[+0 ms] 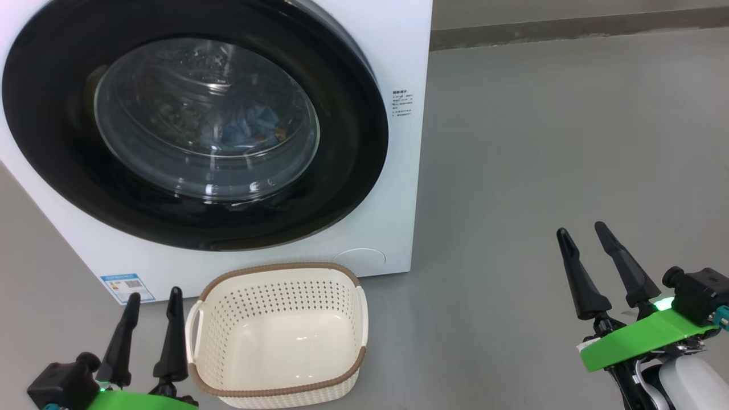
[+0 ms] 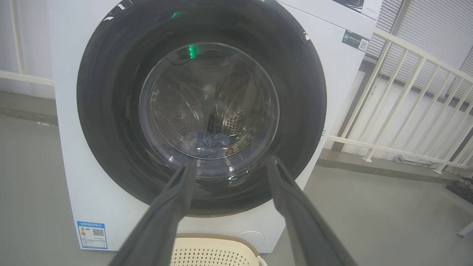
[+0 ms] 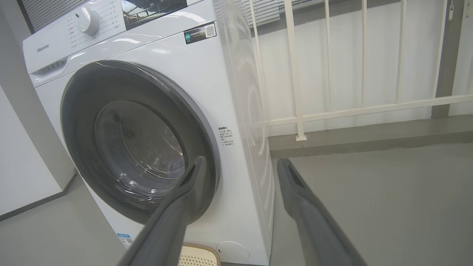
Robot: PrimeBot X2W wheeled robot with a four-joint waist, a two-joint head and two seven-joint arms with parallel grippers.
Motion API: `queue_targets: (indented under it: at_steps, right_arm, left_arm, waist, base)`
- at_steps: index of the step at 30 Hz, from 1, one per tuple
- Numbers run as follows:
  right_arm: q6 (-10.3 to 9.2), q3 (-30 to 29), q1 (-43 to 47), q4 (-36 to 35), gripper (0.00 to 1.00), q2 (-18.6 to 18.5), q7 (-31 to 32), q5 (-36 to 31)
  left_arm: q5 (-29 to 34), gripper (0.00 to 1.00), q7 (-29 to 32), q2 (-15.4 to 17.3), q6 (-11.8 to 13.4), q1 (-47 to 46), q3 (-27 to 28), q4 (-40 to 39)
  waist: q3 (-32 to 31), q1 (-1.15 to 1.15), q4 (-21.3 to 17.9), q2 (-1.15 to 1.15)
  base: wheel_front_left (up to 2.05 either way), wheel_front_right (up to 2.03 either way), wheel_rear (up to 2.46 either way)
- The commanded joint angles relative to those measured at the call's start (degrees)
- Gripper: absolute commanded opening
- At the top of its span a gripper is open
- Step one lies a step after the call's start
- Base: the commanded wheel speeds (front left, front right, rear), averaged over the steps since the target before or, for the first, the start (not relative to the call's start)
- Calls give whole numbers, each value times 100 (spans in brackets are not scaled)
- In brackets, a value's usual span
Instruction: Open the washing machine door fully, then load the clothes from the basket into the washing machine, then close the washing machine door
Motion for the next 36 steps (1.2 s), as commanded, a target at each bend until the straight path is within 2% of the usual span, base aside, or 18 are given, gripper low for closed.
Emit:
queue_targets:
  at_steps: [1,36]
  right_arm:
    - [-14,44,-13,-113,100,-76,-46,-127]
    - [-14,-84,-36,-3,100,57,-46,-372]
  left_arm:
    - [-52,100,-26,106,-3,-103,183,-107]
    - [-263,100,27,290,9,-119,3,-48]
  waist:
    - [-2,0,7,0]
    - [16,0,129,0]
  base:
    - [0,0,0]
    - [0,0,0]
